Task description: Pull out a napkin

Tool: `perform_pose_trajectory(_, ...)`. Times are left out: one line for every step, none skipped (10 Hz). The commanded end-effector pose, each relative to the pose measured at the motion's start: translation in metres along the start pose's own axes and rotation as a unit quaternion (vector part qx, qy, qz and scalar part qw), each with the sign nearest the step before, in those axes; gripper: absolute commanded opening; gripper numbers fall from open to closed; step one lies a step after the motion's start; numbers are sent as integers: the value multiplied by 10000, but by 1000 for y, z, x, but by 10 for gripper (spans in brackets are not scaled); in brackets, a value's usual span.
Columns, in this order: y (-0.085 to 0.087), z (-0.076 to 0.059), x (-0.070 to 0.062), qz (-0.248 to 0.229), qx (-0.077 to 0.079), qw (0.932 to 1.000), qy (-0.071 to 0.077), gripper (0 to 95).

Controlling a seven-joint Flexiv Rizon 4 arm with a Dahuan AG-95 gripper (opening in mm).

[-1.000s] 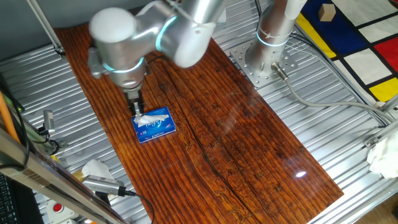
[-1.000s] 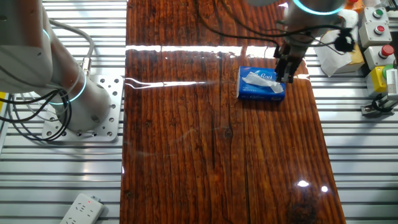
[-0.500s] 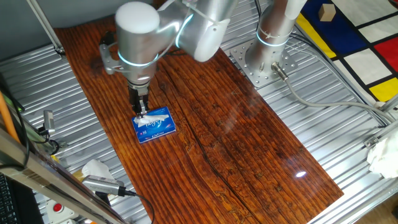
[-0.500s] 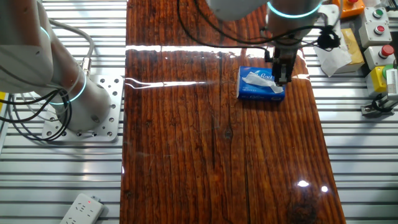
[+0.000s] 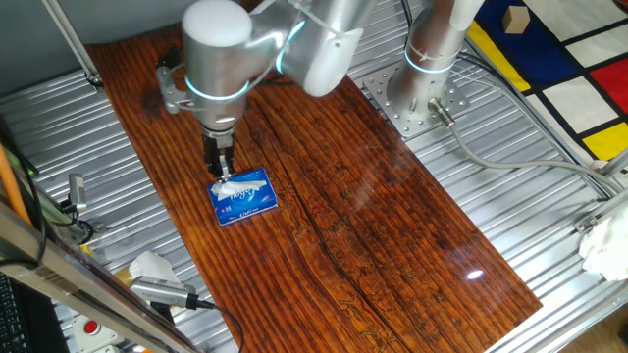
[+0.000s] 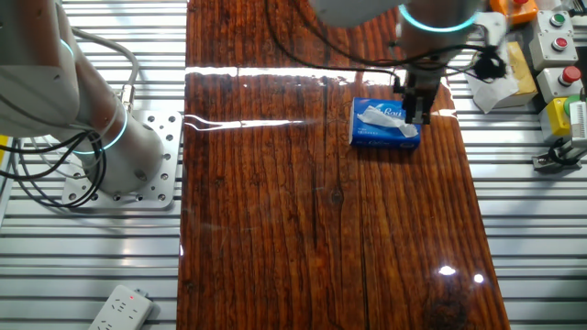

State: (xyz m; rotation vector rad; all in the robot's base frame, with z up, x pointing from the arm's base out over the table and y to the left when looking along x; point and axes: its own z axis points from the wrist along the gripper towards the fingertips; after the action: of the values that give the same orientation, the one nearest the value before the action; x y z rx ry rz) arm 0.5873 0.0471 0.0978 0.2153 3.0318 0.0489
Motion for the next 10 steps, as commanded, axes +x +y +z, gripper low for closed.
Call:
perform_pose_trajectory(1, 1, -1, 131, 28, 9990, 438, 0)
perform_pose_trajectory(1, 1, -1, 147, 22, 9989, 449, 0)
perform_pose_trajectory(1, 1, -1, 128, 18, 9991, 392, 0)
perform_pose_trajectory(1, 1, -1, 137, 20, 9992, 380, 0)
perform_pose_trajectory(1, 1, -1, 138, 18, 9992, 368, 0)
perform_pose_trajectory(1, 1, -1, 136, 19, 9992, 370, 0)
perform_pose_trajectory(1, 1, -1, 134, 21, 9992, 371, 0)
perform_pose_trajectory(1, 1, -1, 120, 26, 9992, 374, 0)
perform_pose_trajectory(1, 1, -1, 113, 36, 9992, 375, 0)
perform_pose_trajectory(1, 1, -1, 107, 50, 9992, 386, 0)
